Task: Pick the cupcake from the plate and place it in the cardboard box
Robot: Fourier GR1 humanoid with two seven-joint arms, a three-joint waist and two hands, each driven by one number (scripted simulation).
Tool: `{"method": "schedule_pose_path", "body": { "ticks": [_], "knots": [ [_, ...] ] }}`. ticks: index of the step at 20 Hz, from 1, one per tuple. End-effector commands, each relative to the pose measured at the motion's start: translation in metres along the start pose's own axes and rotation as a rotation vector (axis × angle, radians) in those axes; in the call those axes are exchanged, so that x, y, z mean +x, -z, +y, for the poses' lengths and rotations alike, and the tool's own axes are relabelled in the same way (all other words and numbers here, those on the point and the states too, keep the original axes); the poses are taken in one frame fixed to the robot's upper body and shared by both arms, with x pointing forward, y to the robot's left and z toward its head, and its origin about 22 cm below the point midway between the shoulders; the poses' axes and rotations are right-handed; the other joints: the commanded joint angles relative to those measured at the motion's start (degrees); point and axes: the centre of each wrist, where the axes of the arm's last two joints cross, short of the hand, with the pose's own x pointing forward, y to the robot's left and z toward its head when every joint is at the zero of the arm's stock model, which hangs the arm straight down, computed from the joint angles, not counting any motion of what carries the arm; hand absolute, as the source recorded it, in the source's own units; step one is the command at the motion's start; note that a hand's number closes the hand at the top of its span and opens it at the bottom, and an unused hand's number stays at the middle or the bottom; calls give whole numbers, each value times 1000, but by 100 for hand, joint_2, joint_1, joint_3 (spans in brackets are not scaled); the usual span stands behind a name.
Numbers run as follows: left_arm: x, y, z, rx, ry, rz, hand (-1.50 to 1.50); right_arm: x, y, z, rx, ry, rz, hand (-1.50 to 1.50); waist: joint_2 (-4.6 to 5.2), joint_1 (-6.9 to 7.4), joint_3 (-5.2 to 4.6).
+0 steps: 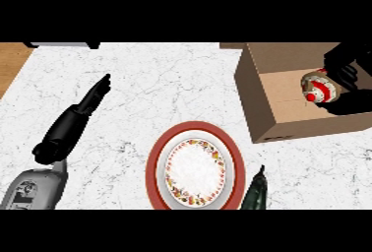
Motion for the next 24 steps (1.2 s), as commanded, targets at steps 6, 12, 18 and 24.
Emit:
{"method": "schedule_pose_path", "body": {
  "ticks": [6,12,18,24],
  "knots": [
    [1,8,-3,-5,-4,-21,0,-60,15,-8,324,-65,109,150,24,50,2],
    [-4,10,16,-44,-7,-11,0,-93,14,11,521,-143,179,150,80,157,4],
    [2,18,4,-12,2,-4,0,-105,19,16,588,4,-21,-150,62,106,9],
    [4,17,3,-8,-6,-13,0,-110,29,25,206,490,-143,-150,83,107,22]
  ]
}}
